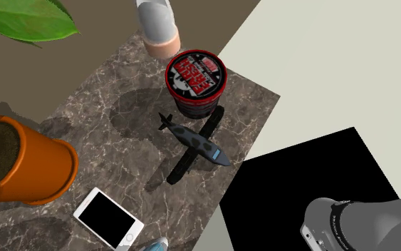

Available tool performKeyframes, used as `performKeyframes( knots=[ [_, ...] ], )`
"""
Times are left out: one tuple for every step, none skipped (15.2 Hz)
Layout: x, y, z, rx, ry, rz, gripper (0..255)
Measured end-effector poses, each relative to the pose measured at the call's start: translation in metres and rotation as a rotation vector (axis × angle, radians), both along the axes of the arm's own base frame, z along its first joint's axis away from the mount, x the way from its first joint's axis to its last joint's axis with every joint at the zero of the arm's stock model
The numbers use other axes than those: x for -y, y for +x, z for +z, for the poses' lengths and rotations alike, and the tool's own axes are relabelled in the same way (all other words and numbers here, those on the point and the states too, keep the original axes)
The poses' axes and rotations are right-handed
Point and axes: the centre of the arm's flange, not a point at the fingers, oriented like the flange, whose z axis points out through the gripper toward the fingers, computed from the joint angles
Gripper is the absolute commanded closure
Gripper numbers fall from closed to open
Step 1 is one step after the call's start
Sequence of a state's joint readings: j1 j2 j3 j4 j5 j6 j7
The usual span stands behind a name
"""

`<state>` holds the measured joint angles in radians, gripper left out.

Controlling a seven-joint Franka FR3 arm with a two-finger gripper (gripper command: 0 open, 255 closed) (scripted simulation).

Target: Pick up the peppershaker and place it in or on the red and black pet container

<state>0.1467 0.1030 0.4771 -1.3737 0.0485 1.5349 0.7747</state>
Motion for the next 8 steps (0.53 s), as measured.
performKeyframes(
  knots=[
    [0.013,-0.002,0.003,0.0,0.0,0.0,255],
    [0.025,-0.005,0.008,-0.001,0.0,-0.001,255],
    [0.038,-0.01,0.011,0.0,0.0,-0.001,255],
    [0.049,-0.013,0.015,0.0,0.0,-0.001,255],
    [0.061,-0.012,0.018,0.0,0.0,-0.001,255],
    [0.068,-0.012,0.018,0.0,0.001,-0.001,255],
    [0.071,-0.013,0.015,0.0,0.001,-0.001,255],
    [0.072,-0.013,0.01,-0.001,0.001,0.0,255]
  ],
)
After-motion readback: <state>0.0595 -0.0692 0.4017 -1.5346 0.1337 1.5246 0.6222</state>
